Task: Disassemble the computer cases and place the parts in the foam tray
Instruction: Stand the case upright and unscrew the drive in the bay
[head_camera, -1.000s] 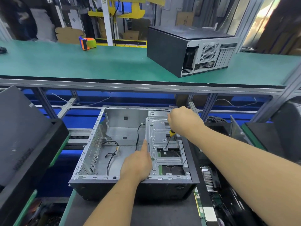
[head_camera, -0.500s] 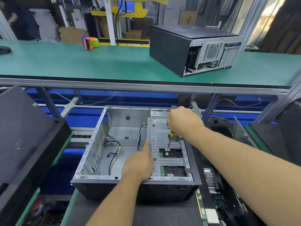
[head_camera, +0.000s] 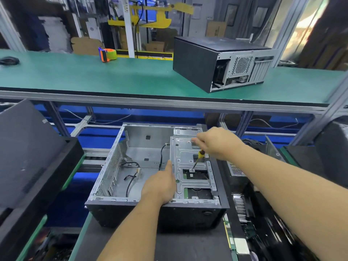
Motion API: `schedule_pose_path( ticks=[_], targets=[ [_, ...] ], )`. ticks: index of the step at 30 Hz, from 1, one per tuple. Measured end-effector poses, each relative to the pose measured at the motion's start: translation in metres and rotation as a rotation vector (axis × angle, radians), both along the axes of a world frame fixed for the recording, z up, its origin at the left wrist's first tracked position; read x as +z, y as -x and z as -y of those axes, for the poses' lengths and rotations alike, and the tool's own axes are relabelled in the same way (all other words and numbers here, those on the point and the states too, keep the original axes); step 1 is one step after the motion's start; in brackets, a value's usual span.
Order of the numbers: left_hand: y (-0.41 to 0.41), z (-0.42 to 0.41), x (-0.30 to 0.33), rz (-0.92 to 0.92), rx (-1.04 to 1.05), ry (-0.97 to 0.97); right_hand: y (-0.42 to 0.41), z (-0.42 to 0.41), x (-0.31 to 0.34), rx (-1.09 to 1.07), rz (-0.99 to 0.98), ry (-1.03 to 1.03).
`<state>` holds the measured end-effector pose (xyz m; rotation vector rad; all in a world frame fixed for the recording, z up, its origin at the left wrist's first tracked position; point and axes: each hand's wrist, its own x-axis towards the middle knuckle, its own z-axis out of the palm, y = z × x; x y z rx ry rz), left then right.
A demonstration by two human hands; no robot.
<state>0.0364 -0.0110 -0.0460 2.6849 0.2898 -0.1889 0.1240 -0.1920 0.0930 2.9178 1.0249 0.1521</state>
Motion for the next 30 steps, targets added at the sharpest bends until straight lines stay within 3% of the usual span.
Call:
schedule_pose_path(
  ticks=[6,10,15,24,30],
  targets=[
    [0.002,0.001,0.000,0.028,0.001,-0.007,-0.006,0.006,0.003,-0.158,-0.223,-0.174],
    [0.003,0.001,0.000,0.038,-0.002,-0.005,-0.004,-0.004,0.001,-0.299,-0.200,-0.339],
    [0.003,0.001,0.002,0.064,-0.004,-0.011,-0.003,-0.007,-0.004,-0.398,-0.178,-0.297],
    [0.005,0.003,0.005,0.061,-0.002,-0.022,0.001,-0.013,0.022,-0.131,-0.355,-0.109],
    [0.005,0.003,0.004,0.076,0.002,-0.019,0.005,-0.020,0.017,-0.273,-0.307,-0.134]
  ],
)
